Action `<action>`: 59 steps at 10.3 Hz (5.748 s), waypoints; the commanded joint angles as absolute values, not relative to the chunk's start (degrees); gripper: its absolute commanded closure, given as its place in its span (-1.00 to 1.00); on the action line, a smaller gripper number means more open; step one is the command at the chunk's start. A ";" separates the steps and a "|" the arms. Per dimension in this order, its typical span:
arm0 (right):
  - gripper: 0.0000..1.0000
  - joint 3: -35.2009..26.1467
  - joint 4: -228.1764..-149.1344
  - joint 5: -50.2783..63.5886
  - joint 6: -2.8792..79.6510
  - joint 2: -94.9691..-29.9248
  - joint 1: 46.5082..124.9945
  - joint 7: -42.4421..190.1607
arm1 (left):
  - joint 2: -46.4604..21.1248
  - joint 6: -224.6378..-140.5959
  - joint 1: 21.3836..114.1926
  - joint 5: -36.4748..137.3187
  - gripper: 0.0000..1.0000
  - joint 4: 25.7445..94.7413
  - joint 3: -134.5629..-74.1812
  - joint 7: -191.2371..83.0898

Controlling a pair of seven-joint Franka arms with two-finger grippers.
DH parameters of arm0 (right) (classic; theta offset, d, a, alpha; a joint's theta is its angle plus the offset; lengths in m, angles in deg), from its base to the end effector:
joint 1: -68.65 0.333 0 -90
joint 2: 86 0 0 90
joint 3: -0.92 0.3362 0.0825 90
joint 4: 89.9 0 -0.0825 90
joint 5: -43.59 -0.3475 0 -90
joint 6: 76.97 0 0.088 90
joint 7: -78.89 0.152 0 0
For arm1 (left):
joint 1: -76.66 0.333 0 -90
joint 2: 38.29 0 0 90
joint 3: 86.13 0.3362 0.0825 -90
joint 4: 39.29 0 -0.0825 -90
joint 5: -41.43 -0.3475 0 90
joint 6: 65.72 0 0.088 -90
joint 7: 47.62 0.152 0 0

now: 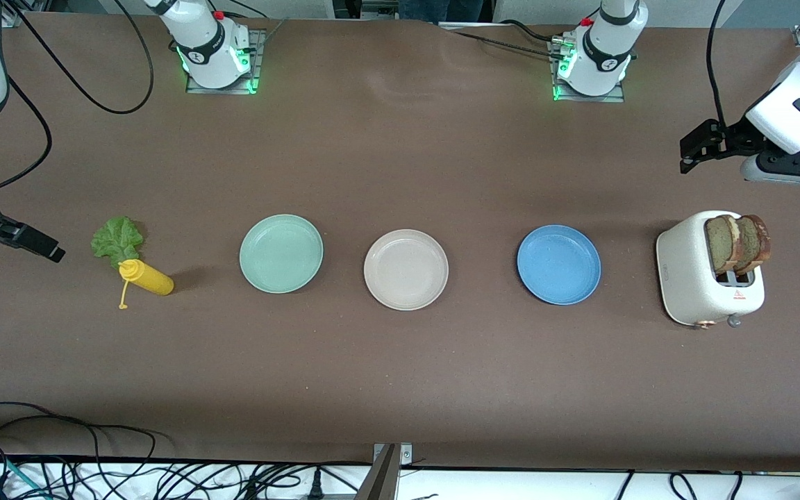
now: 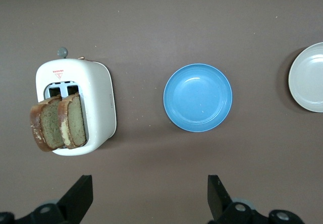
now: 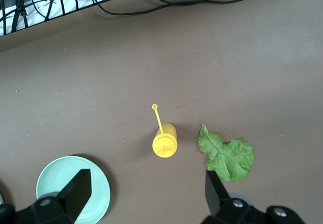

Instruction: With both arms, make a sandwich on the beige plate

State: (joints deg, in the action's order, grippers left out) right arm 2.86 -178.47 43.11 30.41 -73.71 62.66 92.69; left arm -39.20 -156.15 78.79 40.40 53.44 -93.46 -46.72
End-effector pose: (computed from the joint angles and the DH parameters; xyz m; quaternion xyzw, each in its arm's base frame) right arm 0.6121 -0.0442 0.5185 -0.9860 0.1565 -0.0561 0.0124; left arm 0.5095 -0.0441 0.5878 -0.9985 0.0534 0.0118 0.0104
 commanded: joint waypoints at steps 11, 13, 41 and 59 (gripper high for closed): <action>-1.00 2.86 -178.40 42.09 30.61 -73.61 62.41 93.31 | -27.39 -163.34 90.72 38.53 -1.00 55.00 -93.25 -35.06; -1.00 2.86 -178.40 42.09 30.61 -73.69 62.41 93.31 | -28.00 -171.66 90.81 34.59 -1.00 61.21 -93.25 -35.14; -1.00 2.68 -178.40 42.09 30.61 -73.69 62.15 92.87 | -28.63 -154.22 91.87 42.34 1.00 52.73 -107.40 -41.98; -1.00 2.59 -178.40 42.09 30.52 -73.78 62.15 92.60 | 9.16 -189.64 67.17 80.63 1.00 40.77 -107.49 -30.25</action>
State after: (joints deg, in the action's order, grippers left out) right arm 2.59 -178.41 43.11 30.44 -73.51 62.42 92.69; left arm 6.43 -189.30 67.68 77.94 43.04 -107.75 -36.39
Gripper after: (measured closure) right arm 0.000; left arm 0.903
